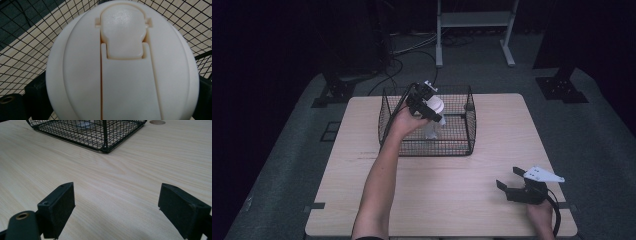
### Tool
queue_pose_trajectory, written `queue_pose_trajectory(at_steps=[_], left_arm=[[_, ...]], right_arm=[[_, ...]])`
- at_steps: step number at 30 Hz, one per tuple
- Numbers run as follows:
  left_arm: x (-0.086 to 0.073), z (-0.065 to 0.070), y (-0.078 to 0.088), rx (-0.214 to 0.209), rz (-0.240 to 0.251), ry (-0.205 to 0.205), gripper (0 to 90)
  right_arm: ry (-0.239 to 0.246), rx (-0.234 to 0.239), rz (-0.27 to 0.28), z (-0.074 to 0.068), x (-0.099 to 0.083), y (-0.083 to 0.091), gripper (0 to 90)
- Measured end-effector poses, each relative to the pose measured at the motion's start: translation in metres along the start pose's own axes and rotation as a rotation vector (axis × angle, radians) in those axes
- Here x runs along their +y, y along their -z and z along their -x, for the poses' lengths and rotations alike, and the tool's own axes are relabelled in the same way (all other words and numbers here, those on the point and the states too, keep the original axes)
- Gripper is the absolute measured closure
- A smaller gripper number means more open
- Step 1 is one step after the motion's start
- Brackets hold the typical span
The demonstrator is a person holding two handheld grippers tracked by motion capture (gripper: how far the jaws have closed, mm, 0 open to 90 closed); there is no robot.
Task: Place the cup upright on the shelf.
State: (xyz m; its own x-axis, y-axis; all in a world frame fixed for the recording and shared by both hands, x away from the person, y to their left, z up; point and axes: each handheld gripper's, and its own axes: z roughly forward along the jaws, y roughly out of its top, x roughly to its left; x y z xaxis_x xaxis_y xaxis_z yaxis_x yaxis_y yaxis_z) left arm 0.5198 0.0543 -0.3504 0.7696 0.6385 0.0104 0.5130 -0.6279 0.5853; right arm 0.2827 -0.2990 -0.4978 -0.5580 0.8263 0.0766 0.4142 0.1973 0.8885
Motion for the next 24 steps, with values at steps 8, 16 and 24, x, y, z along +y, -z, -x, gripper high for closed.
queue_pose_trajectory(at_steps=[8, 16, 24], left_arm=[[-0.0005, 0.0008, 0.0008, -0.003, 0.011, -0.001, 4.4], [-0.0022, 0.0027, 0.0041, 0.004, 0.028, -0.014, 1.1], [-0.0034, 0.0028, 0.0059, 0.002, 0.037, -0.019, 0.0]], right_arm=[[0.001, 0.004, -0.005, -0.0004, 0.0002, -0.0002, 12.9], [0.007, 0.011, -0.009, -0.0003, 0.0004, -0.0007, 12.9], [0.007, 0.016, -0.007, -0.0003, 0.0002, -0.0004, 12.9]])
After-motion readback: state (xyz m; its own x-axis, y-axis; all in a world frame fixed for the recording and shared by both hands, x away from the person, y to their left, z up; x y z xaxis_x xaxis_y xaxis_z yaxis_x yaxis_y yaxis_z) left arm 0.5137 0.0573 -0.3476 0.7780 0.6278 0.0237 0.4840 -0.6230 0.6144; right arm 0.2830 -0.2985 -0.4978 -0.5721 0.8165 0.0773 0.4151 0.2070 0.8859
